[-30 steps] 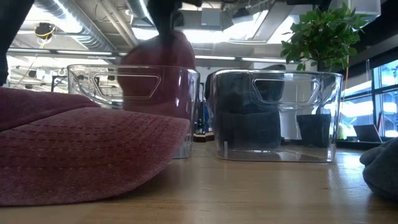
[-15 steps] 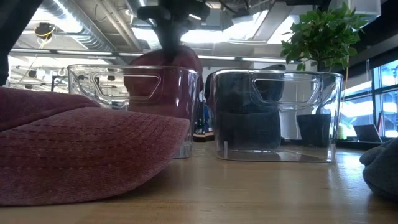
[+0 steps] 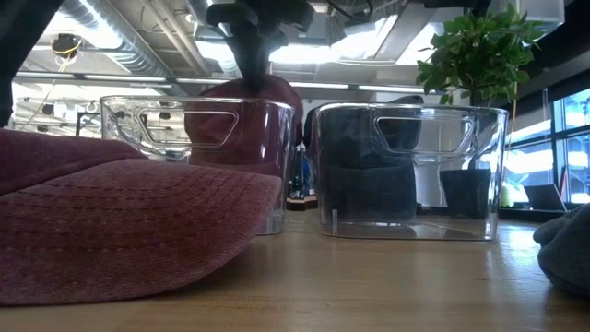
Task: Pick & Place hat
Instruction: Put the top right red cap into the left transparent bin, then put the bottom blue cap into the right transparent bin
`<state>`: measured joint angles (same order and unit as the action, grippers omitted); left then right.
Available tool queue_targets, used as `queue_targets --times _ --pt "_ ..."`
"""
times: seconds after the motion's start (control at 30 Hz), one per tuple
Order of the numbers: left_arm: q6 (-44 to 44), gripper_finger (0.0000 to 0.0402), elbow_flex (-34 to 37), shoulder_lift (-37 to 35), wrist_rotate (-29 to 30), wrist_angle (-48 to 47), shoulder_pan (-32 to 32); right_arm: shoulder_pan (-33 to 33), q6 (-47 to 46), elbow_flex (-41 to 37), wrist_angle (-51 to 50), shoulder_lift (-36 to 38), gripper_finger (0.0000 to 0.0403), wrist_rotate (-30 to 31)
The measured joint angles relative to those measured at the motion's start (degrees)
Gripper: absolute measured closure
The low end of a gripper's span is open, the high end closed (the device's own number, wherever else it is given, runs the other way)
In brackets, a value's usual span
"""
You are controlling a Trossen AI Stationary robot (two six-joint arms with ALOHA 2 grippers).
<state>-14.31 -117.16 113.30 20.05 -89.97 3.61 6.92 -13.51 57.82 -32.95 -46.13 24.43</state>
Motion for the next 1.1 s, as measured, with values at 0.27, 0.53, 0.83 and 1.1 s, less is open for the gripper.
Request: queue_targets --times 0.27,0.53,0.83,1.1 --pt "0.47 0.0231 0.0 -1.38 1.45 0.12 -0.98 0.0 -1.37 0.0 0.02 0.0 0.0189 -0.01" --pt "7.89 0.0217 0.0 -7.57 -1.69 2.5 -0.89 0.0 -5.45 0.0 0.17 0.0 0.0189 -1.03" --pt "14.08 0.0217 7.5 -21.07 -15.78 29.84 -3.97 3.2 0.4 -0.01 5.47 -7.29 0.0189 -16.78" --pt "21.25 0.0217 32.28 -35.33 -14.62 59.96 -13.74 13.08 1.85 5.62 4.56 -19.35 0.0189 -16.94"
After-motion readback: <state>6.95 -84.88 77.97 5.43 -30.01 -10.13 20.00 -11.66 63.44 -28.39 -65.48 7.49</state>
